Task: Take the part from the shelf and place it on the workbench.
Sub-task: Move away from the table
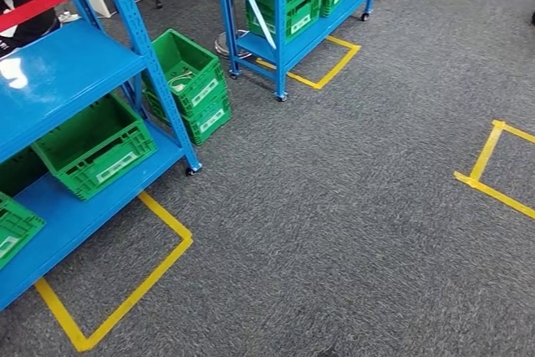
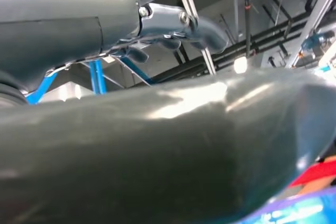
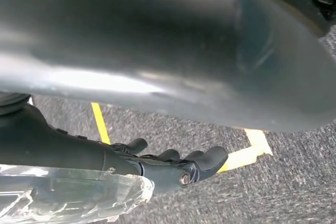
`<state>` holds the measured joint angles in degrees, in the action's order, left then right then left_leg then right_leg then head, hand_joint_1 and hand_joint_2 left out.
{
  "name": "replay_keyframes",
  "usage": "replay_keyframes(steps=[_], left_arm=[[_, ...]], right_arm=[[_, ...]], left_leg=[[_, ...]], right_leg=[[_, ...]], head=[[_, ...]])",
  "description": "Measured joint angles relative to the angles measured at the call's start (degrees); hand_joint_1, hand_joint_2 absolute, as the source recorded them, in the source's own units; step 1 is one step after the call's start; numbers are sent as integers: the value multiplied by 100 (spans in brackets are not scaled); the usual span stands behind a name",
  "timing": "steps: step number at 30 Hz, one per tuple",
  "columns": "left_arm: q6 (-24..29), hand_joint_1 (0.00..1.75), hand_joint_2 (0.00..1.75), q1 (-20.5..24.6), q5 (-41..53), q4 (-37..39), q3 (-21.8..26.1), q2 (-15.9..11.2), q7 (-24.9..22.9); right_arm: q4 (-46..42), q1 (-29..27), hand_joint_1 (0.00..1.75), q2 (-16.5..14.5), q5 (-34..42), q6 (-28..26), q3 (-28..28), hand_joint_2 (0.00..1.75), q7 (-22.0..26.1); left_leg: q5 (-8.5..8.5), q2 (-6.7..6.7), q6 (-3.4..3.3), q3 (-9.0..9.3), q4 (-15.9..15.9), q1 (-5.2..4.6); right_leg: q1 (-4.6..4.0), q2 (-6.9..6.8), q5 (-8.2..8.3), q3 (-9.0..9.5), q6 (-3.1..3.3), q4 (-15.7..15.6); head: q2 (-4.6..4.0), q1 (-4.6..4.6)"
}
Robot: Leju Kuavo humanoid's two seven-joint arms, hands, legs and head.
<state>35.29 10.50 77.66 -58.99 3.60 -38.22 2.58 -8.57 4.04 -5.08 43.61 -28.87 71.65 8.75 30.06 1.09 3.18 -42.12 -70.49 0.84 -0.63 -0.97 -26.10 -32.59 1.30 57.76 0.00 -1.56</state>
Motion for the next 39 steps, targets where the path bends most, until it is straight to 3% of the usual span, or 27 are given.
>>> replay_keyframes(steps=[1, 2, 3, 5, 7, 9, 10, 12, 14, 16, 17, 18, 20, 22, 23, 25, 27, 29, 31, 32, 33, 36, 37, 39], left_arm=[[-2, 0, 0, -12, 0, 3, -4, 8, 0], [-3, 0, 0, -20, 0, 7, -5, 12, 0], [-3, 0, 0, -19, 0, 8, -3, 9, 0], [-9, 0, 0, 5, 0, 9, 1, -2, 0], [-21, 0, 0, 17, 0, 9, -2, -4, 0], [-30, 0, 0, -17, 0, 9, -3, -10, 0], [-32, 0, 0, -35, -1, 9, -1, -20, -1], [-32, 0, 0, -33, -2, 8, -1, -26, -4], [-33, 0, 0, -33, -4, 7, -7, -21, -8], [-37, 0, 0, -53, -13, 7, -13, -10, -10], [-40, 0, 0, -61, -18, 7, -14, -6, -12], [-43, 0, 0, -62, -23, 7, -15, -4, -14], [-47, 0, 0, -60, -32, 5, -14, -4, -17], [-54, 0, 0, -58, -36, 1, -14, -9, -18], [-58, 0, 0, -64, -37, -1, -12, -15, -19], [-66, 0, 0, -91, -37, -2, -8, -36, -22], [-69, 0, 0, -91, -39, -3, -3, -53, -28], [-75, 0, 0, -72, -42, -4, -7, -45, -34], [-81, 0, 0, -89, -43, -4, -16, -16, -36], [-84, 0, 0, -104, -44, -4, -17, -6, -37], [-84, 0, 0, -111, -44, -5, -17, -3, -38], [-84, 0, 0, -108, -45, -14, -12, -17, -48], [-83, 0, 0, -114, -46, -16, -10, -21, -53], [-82, 0, 0, -139, -51, -18, -7, -22, -64]], right_arm=[[0, -5, 0, 2, 0, 0, 0, 0, -1], [0, -6, 0, 4, -1, 1, 0, 0, -1], [0, -4, 0, 5, -2, 4, 1, 0, -1], [0, 3, 0, 6, -4, 13, 2, 0, -1], [1, 9, 0, 8, -3, 17, 1, 0, 1], [2, 16, 0, 10, 2, 15, 0, 0, 1], [2, 20, 0, 10, 5, 14, 0, 0, 2], [2, 21, 0, 12, 10, 12, 1, 0, 3], [2, 12, 0, 12, 17, 10, 2, 0, 3], [2, -3, 0, 12, 22, 10, 1, 0, 3], [2, -9, 0, 13, 22, 10, 1, 0, 2], [2, -11, 0, 14, 23, 10, 0, 0, 2], [2, -8, 0, 16, 24, 9, 0, 0, 3], [2, -1, 0, 16, 27, 9, 1, 0, 3], [2, 0, 0, 16, 29, 8, 1, 0, 3], [2, 5, 0, 17, 32, 7, 0, 0, 3], [2, 8, 0, 19, 35, 2, 0, 0, 7], [2, 1, 0, 21, 38, -1, 0, 0, 11], [3, -12, 0, 23, 41, -2, 0, 0, 12], [4, -14, 0, 24, 42, -2, 0, 0, 12], [4, -12, 0, 25, 44, -3, 0, 0, 12], [4, 10, 0, 26, 71, -10, 0, 0, 13], [4, 19, 0, 27, 86, -13, 0, 0, 13], [4, 32, 0, 26, 115, -17, 0, 0, 9]], left_leg=[[15, -31, 12, -62, -151, 7], [-73, -53, 20, -12, -83, 12], [-234, -85, 25, 139, 178, 14], [-546, -346, 21, 588, 954, -9], [-641, -521, -38, 828, 1392, -37], [-630, -399, -121, 823, 1426, -39], [-634, -328, -153, 820, 1429, -29], [-651, -195, -220, 819, 1436, 1], [-654, -61, -258, 811, 1435, 11], [-654, 94, -265, 806, 1434, 9], [-655, 180, -265, 808, 1433, 10], [-656, 264, -262, 811, 1432, 13], [-657, 426, -239, 810, 1423, 16], [-678, 577, -177, 771, 1416, 22], [-698, 653, -135, 745, 1420, 30], [-723, 731, -63, 708, 1433, 53], [-576, 464, -16, 586, 1217, 33], [-223, 93, 17, 265, 554, 12], [18, -26, 38, -42, -102, 17], [-6, -43, 42, -68, -180, 19], [-135, -56, 42, 32, -16, 20], [-586, -152, 7, 701, 1117, 7], [-632, -179, -19, 841, 1355, -2], [-627, -178, -87, 899, 1478, -23]], right_leg=[[-1, -82, -6, -3, 0, 1], [-1, -163, -13, -2, -3, 2], [0, -238, -22, 4, -11, 3], [-28, -376, -57, 32, -55, 18], [-75, -501, -100, 64, -110, 30], [-90, -620, -133, 100, -158, 19], [-80, -573, -167, 96, -196, 46], [-47, -276, -372, -41, -269, 376], [-24, 12, -729, -407, -306, 1136], [-22, 77, -883, -717, -306, 1702], [-21, 93, -794, -733, -297, 1679], [-16, 134, -611, -639, -281, 1432], [21, 410, -219, -291, -252, 648], [59, 648, -74, -57, -235, 176], [61, 667, -84, -25, -219, 122], [55, 512, -64, -9, -163, 104], [63, 357, -35, 9, -89, 55], [52, 191, -30, 12, -40, 32], [40, 18, -40, 6, -24, 31], [37, -61, -45, 6, -23, 31], [36, -123, -52, 11, -29, 32], [11, -257, -88, 36, -86, 40], [-5, -290, -96, 45, -114, 42], [-22, -338, -95, 62, -168, 30]], head=[[0, 2], [0, 1], [0, 2], [0, 9], [0, 12], [0, 9], [0, 7], [0, -13], [0, -35], [0, -39], [0, -39], [0, -39], [0, -40], [0, -35], [0, -33], [0, -31], [0, -7], [0, 20], [0, 25], [0, 25], [0, 25], [0, 23], [0, 19], [0, 14]])
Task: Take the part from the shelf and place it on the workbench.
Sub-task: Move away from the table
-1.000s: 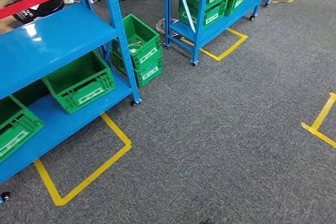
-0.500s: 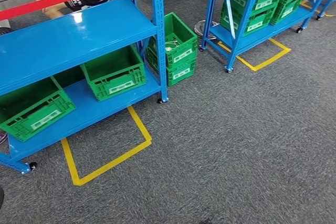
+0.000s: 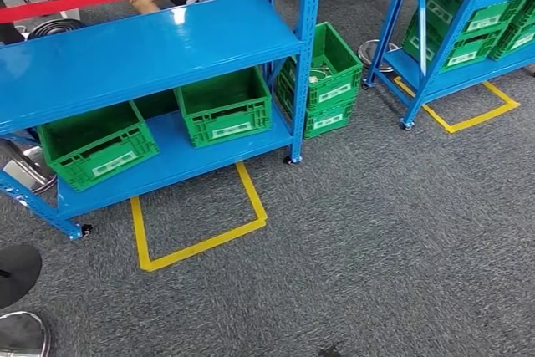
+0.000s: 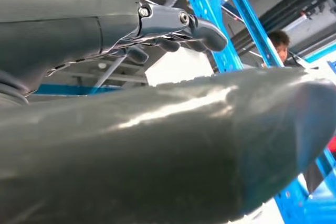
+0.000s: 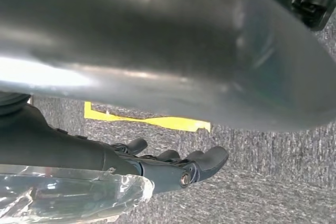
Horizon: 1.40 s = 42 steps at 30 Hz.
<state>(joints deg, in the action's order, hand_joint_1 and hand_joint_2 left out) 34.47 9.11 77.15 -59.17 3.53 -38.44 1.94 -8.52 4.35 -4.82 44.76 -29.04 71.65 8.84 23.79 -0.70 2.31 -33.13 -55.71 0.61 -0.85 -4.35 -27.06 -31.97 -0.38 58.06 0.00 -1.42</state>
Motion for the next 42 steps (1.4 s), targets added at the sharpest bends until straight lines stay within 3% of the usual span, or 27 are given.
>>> replay_keyframes(steps=[1, 3, 6, 7, 8, 9, 12, 14, 19, 25, 31, 33, 35, 37, 38, 39, 40, 42], left_arm=[[0, 0, 0, -14, -2, -1, 2, -2, -4], [1, 0, 0, -13, -20, -9, 10, -5, -10], [-133, 0, 0, 19, -266, -19, 9, 47, 69], [-234, 0, 0, 37, -407, -19, 4, 80, 119], [-349, 0, 0, 67, -533, -17, -3, 115, 160], [-449, 0, 0, 107, -619, -13, -12, 148, 179], [-591, 0, 0, 236, -692, 7, -40, 208, 153], [-577, 0, 0, 282, -709, 9, -53, 220, 132], [-533, 0, 0, 311, -752, 8, -56, 227, 101], [-549, 0, 0, 313, -718, 4, -57, 227, 78], [-535, 0, 0, 320, -640, 4, -56, 198, 50], [-528, 0, 0, 342, -621, 4, -55, 184, 37], [-526, 0, 0, 355, -604, 5, -68, 197, 30], [-524, 0, 0, 350, -597, 8, -87, 222, 28], [-521, 0, 0, 350, -595, 9, -93, 233, 27], [-516, 0, 0, 351, -593, 10, -96, 244, 25], [-510, 0, 0, 356, -592, 11, -97, 251, 22], [-496, 0, 0, 371, -591, 10, -95, 251, 11]], right_arm=[[0, 3, 0, -1, 11, -1, 0, 0, -3], [0, 4, 0, -1, 29, -3, 0, 0, -10], [0, -10, 0, 0, 70, -3, 0, 0, -31], [0, -20, 0, 1, 90, -2, 0, 0, -43], [0, -29, 0, 1, 111, -1, 0, 0, -52], [0, -34, 0, 1, 127, -1, 0, 0, -59], [0, -26, 0, 1, 145, -2, -1, 0, -63], [0, -17, 0, -1, 145, -3, -4, 0, -61], [0, -33, 0, -1, 144, 3, -15, 0, -21], [0, -30, 0, -1, 23, -34, -9, 0, -63], [0, -17, 0, -2, -88, -150, 42, 0, -157], [0, -9, 0, -1, -91, -164, 63, 0, -165], [0, -6, 0, -1, -79, -168, 71, 0, -167], [0, -10, 0, -1, -66, -167, 72, 0, -168], [0, -13, 0, -1, -62, -167, 72, 0, -169], [0, -15, 0, 0, -60, -167, 72, 0, -169], [0, -15, 0, 1, -59, -166, 72, 0, -169], [0, -7, 0, -3, -53, -162, 72, 0, -167]], left_leg=[[-6, 12, -31, 2, 9, 9], [-20, 35, -91, 13, 29, 38], [-21, 59, -148, 10, 36, 55], [-20, 72, -154, 8, 35, 55], [-20, 92, -154, 8, 34, 55], [-20, 115, -153, 11, 32, 58], [-10, 178, -112, 19, 14, 63], [-13, 200, -73, 0, -7, 47], [-66, 202, -203, -5, 26, 36], [-81, 195, -80, -11, 67, 51], [-104, 207, -122, -10, 111, 43], [-150, 234, -131, 31, 189, 81], [-158, 281, -132, 28, 198, 95], [-161, 355, -125, 18, 195, 105], [-162, 406, -112, 15, 190, 117], [-160, 463, -91, 15, 181, 132], [-154, 520, -59, 10, 161, 148], [-144, 633, 23, -38, 103, 160]], right_leg=[[3, 1, -5, 0, -28, -5], [16, 144, -133, -94, -97, 180], [41, 391, -616, -617, -167, 1243], [42, 409, -702, -783, -175, 1550], [42, 414, -682, -861, -177, 1667], [42, 416, -553, -826, -172, 1548], [55, 464, 0, -289, -140, 397], [65, 508, 99, -104, -108, 25], [60, 533, 131, -119, -61, 10], [46, 525, 134, -144, -5, 13], [65, 494, 131, -141, -99, 0], [61, 482, -77, -273, -152, 298], [81, 481, -452, -594, -201, 1011], [99, 481, -617, -833, -239, 1526], [108, 486, -537, -805, -255, 1475], [123, 505, -361, -656, -270, 1187], [150, 591, -173, -441, -289, 769], [185, 817, 16, -104, -282, 159]], head=[[0, -1], [0, -9], [0, -23], [0, -24], [0, -25], [0, -23], [0, -26], [0, -20], [0, -9], [0, -11], [0, -13], [0, -32], [0, -51], [0, -55], [0, -56], [0, -55], [0, -56], [0, -60]])
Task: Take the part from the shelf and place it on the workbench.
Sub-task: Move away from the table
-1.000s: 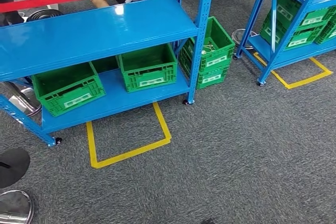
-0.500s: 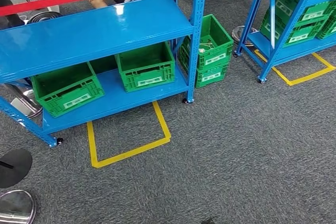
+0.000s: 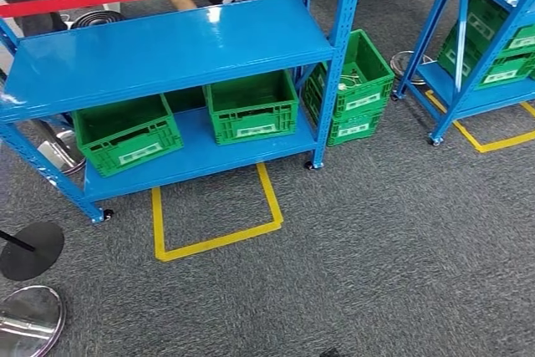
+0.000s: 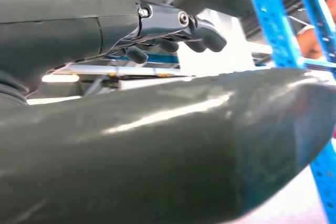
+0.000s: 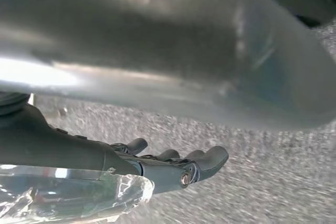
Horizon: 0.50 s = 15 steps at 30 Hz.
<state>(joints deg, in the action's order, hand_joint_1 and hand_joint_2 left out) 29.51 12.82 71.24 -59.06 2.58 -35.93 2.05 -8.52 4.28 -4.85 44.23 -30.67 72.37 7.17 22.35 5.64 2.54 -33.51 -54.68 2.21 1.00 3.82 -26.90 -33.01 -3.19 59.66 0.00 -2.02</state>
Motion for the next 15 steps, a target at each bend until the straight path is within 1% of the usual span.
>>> replay_keyframes(steps=[1, 2, 3, 4, 5, 6, 7, 8, 9, 10, 11, 12, 14, 15], left_arm=[[8, 0, 0, 10, 2, -1, 1, -3, -4], [13, 0, 0, 17, -1, -1, 2, -7, -10], [8, 0, 0, 23, -12, 1, 2, -6, -13], [-2, 0, 0, 25, -28, 4, 4, -7, -17], [-22, 0, 0, 38, -50, 8, 5, -4, -22], [-58, 0, 0, 67, -75, 14, 5, 5, -28], [-104, 0, 0, 107, -96, 22, 2, 22, -37], [-164, 0, 0, 151, -113, 37, -2, 45, -48], [-236, 0, 0, 187, -132, 61, -8, 76, -58], [-308, 0, 0, 211, -149, 94, -16, 105, -66], [-380, 0, 0, 232, -179, 130, -24, 133, -70], [-445, 0, 0, 257, -226, 164, -31, 155, -69], [-542, 0, 0, 322, -357, 207, -35, 181, -59], [-576, 0, 0, 360, -423, 219, -34, 191, -49]], right_arm=[[0, 3, 0, -2, 5, 2, 0, 0, 2], [0, 4, 0, -3, 24, 8, 0, 0, 4], [0, 4, 0, -3, 58, 21, 0, 0, 3], [0, 2, 0, -3, 101, 34, -2, 0, -1], [0, 3, 0, -3, 148, 43, -4, 0, -6], [0, 6, 0, -3, 180, 47, -7, 0, -11], [0, 6, 0, -3, 196, 41, -10, 0, -17], [0, 2, 0, -3, 205, 35, -11, 0, -25], [1, -4, 0, -3, 210, 33, -11, 0, -34], [2, -10, 0, -3, 215, 32, -11, 0, -44], [3, -12, 0, -3, 221, 31, -11, 0, -51], [3, -9, 0, -3, 228, 29, -11, 0, -54], [4, 4, 0, -3, 243, 25, -11, 0, -53], [4, 12, 0, -2, 252, 23, -11, 0, -51]], left_leg=[[-7, 47, 38, -32, -23, 2], [-23, 92, 71, -61, -28, 3], [-39, 133, 97, -79, -28, 12], [-36, 106, 118, -94, -37, 16], [17, 3, 131, -141, -116, 8], [129, -139, 137, -239, -309, -4], [297, -307, 137, -396, -631, -19], [491, -421, 134, -598, -1048, -29], [644, -469, 130, -787, -1445, -32], [715, -487, 122, -911, -1714, -32], [675, -490, 109, -926, -1765, -33], [539, -493, 91, -825, -1588, -35], [203, -532, 47, -410, -840, -53], [115, -552, 28, -227, -502, -68]], right_leg=[[6, 68, 0, 56, 37, -96], [-5, 57, -19, 56, 94, -77], [-5, -15, -11, 45, 161, -63], [-7, -61, -6, 39, 211, -56], [-11, -108, 1, 38, 260, -56], [-15, -155, 11, 37, 302, -64], [-29, -200, 17, 32, 333, -70], [-45, -246, 19, 23, 354, -72], [-59, -291, 19, 16, 364, -72], [-69, -330, 17, 12, 369, -71], [-76, -365, 15, 11, 372, -71], [-80, -392, 13, 14, 372, -71], [-93, -432, 5, 23, 352, -68], [-106, -443, -3, 19, 329, -61]], head=[[0, -1], [0, -1], [0, 3], [0, 4], [0, 16], [0, 28], [0, 39], [0, 49], [0, 50], [0, 50], [0, 50], [0, 50], [0, 51], [0, 49]])
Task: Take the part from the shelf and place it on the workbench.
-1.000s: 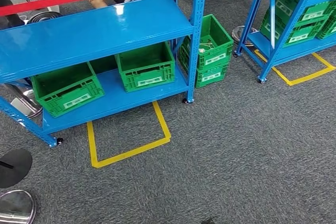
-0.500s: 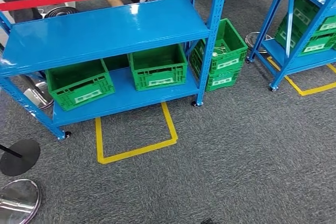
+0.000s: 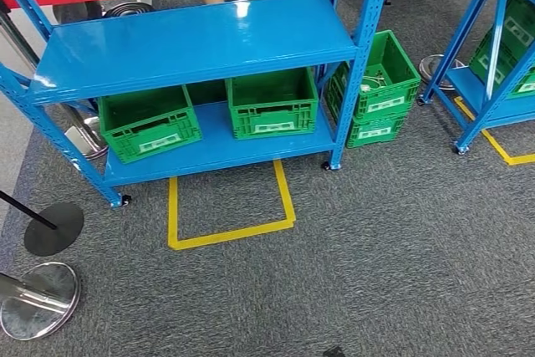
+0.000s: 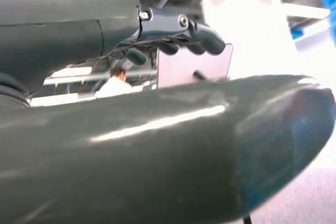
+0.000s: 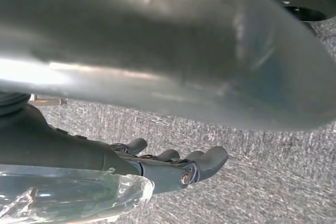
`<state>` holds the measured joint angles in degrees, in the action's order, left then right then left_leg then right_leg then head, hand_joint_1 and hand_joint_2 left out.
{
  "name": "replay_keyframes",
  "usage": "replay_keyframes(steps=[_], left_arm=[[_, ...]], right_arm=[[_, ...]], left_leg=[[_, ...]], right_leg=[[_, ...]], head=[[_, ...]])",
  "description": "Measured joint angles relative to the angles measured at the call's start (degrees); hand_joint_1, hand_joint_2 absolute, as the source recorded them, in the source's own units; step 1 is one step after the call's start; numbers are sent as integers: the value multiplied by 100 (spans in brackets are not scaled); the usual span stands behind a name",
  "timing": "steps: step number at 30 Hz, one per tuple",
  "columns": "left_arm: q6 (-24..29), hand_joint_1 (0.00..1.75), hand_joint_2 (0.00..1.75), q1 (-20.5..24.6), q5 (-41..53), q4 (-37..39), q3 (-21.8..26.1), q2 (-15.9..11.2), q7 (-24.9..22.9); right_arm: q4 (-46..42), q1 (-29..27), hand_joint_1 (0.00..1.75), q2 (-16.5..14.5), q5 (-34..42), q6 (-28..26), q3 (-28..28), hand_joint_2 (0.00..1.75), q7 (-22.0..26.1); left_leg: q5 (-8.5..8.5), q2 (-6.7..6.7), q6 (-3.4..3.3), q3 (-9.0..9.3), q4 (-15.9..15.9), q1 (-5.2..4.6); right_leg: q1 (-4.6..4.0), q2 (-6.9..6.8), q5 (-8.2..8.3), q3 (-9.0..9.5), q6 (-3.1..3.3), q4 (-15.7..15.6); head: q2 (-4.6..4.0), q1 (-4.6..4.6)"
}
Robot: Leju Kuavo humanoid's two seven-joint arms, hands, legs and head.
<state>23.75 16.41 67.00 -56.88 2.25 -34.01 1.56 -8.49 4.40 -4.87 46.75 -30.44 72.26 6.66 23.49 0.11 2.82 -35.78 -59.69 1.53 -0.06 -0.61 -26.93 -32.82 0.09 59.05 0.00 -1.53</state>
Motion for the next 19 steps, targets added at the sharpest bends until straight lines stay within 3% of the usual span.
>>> replay_keyframes(steps=[2, 5, 6, 10, 14, 19], left_arm=[[-49, 0, 0, 44, -107, 14, -2, 34, 14], [-72, 0, 0, 51, -186, 28, -9, 94, 19], [-74, 0, 0, 55, -207, 30, -9, 110, 19], [-143, 0, 0, 64, -338, 36, -8, 190, 18], [-326, 0, 175, 96, -414, 47, -17, 246, -51], [-398, 0, 175, 169, -354, 79, -50, 264, -140]], right_arm=[[2, 7, 0, 2, 16, -1, 0, 0, 4], [3, 4, 0, 3, 35, -1, 0, 0, 5], [3, 7, 0, 3, 42, -1, 0, 0, 4], [5, 13, 0, 4, 62, 1, -2, 175, 2], [5, 12, 0, 2, 86, 1, -2, 175, -5], [6, 15, 0, 2, 110, 1, -2, 175, -13]], left_leg=[[-37, -24, 11, 167, 335, -19], [-33, -6, 27, 171, 367, -25], [-30, -4, 10, 171, 367, -29], [-28, -4, -45, 166, 366, -40], [-40, -5, -75, 152, 359, -51], [-47, -5, -85, 152, 359, -50]], right_leg=[[-33, -16, -12, -23, -7, 13], [-39, -28, 5, -37, 48, -42], [-38, -31, 15, -30, 33, -70], [-29, -29, 60, 19, -59, -143], [-14, -21, 87, 42, -117, -156], [-14, -21, 89, 37, -125, -155]], head=[[0, -8], [0, -14], [0, -16], [0, -15], [0, -12], [0, -11]])
